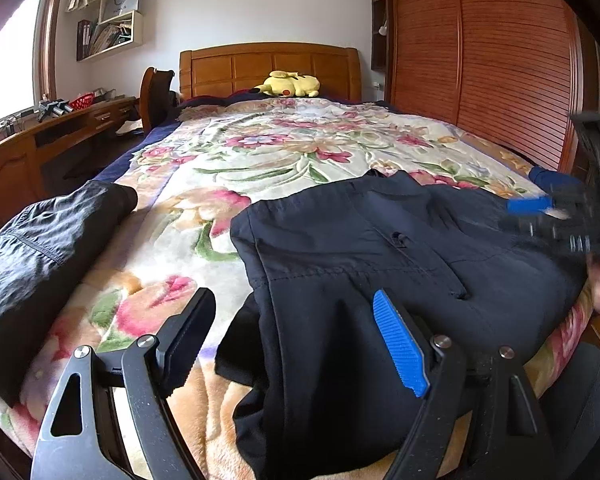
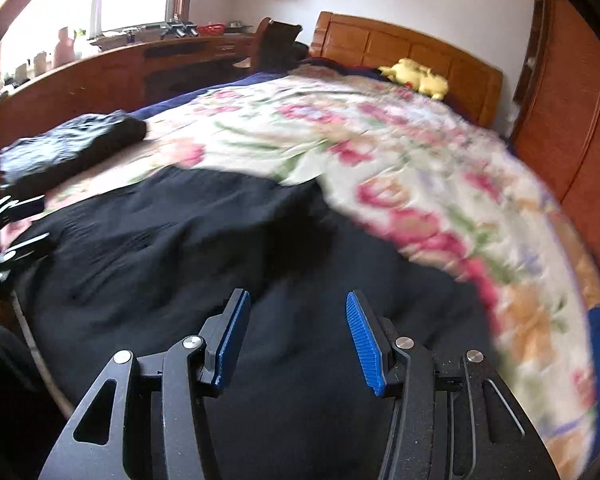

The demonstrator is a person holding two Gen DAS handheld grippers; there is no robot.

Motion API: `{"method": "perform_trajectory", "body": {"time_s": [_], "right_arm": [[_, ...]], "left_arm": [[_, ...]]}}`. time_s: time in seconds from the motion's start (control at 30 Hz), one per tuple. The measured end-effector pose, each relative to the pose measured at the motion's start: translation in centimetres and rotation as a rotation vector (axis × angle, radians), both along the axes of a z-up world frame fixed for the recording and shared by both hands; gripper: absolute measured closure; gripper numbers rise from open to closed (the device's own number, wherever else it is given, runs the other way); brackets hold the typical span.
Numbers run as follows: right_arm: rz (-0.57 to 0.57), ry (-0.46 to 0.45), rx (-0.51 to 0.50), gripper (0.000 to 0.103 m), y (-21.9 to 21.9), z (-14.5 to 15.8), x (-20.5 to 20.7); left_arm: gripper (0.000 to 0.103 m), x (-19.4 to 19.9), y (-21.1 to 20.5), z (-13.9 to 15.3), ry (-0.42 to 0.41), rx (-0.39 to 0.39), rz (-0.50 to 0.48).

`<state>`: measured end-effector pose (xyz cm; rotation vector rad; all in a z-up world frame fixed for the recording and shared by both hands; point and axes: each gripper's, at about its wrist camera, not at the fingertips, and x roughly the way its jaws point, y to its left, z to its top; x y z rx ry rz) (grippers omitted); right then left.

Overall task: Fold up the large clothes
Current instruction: 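Move the left gripper to the side edge of the folded black coat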

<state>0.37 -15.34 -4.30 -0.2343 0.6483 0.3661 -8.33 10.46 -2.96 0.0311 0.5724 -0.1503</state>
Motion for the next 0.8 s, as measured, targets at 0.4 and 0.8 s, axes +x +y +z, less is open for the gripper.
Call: {"method": "perform_trajectory", "body": {"time_s": [0.4,0.8], "right_arm": [[-0.077,-0.045,0.024,0.051,0.2,-6.1,-3.4],[-0.097,-0.097,0.028,0.05,-0.4,-5.5,-8.9]], "left_arm": [[0.021,-2.0,0.8,-0.1,0.005,-0.043,0.005],[0.021,-4.9,1.6,0.0,0.042,-0.065,0.068]]}}
